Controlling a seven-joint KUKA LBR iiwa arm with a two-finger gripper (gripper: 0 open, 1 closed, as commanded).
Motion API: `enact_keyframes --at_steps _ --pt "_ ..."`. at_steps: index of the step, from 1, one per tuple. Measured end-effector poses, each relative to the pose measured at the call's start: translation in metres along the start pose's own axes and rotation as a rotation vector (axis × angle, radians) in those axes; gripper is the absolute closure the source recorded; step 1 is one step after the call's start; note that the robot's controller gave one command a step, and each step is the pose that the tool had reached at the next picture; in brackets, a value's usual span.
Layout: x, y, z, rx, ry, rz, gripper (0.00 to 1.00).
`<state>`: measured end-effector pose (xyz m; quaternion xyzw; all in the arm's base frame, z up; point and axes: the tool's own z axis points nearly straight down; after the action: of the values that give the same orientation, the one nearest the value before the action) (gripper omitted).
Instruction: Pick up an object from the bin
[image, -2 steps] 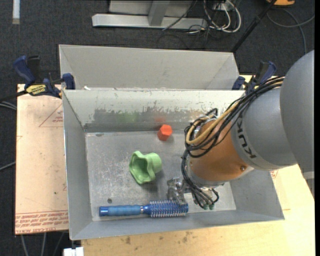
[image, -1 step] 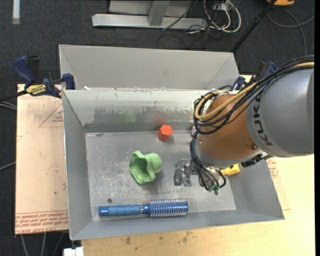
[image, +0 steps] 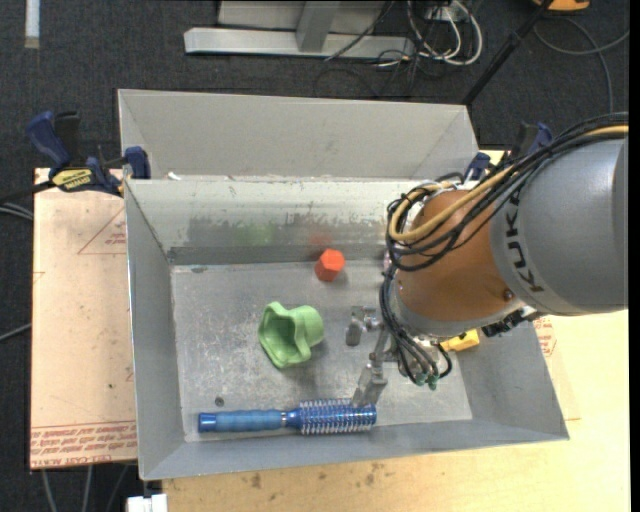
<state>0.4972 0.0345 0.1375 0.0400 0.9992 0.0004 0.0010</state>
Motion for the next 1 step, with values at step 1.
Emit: enact_keyframes --at_steps 1 --pt "0.0111 -0.0108 0.0686 -0.001 -0.002 -0.090 0.00"
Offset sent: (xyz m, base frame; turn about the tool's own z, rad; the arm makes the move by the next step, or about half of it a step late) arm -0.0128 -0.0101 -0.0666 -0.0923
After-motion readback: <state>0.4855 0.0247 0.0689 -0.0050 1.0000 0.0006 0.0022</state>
